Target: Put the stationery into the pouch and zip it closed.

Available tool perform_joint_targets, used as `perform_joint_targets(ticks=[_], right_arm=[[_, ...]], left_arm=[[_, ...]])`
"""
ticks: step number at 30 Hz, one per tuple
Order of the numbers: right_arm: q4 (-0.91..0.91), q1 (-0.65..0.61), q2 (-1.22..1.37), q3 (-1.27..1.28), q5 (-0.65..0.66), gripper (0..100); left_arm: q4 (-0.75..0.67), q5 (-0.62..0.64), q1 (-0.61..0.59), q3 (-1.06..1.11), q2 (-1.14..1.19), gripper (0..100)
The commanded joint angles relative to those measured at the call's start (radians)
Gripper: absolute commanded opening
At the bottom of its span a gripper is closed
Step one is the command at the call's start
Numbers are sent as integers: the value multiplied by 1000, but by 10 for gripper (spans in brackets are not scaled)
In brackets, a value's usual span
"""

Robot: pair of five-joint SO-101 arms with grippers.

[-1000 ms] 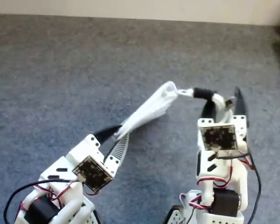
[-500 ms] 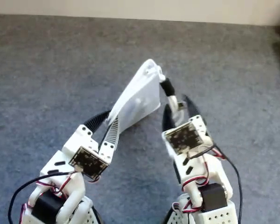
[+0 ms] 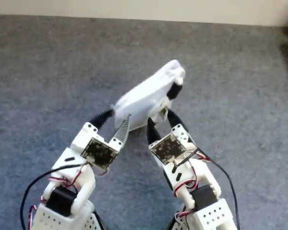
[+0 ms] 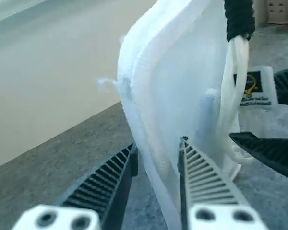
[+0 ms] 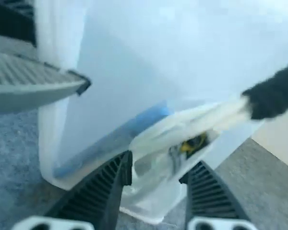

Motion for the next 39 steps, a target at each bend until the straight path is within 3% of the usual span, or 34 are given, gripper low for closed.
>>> perform_joint_targets(ticks=[1, 9, 20, 26, 33, 39], right_arm=[[-166, -13, -13, 67, 8, 149], [-239, -44, -13, 124, 9, 149], [-232, -58, -13, 124, 14, 149], [-232, -53, -13, 119, 14, 149], [-222, -39, -13, 124, 8, 148], [-211, 31, -13, 124, 8, 7]], left_arm=[[-137, -3, -36, 28, -7, 147], [-172, -8, -62, 42, -7, 146], [-164, -3, -228, -44, -8, 146], [-86, -3, -269, -76, -8, 146], [-71, -3, -286, -21, -8, 43], [-71, -3, -286, 64, -8, 34]])
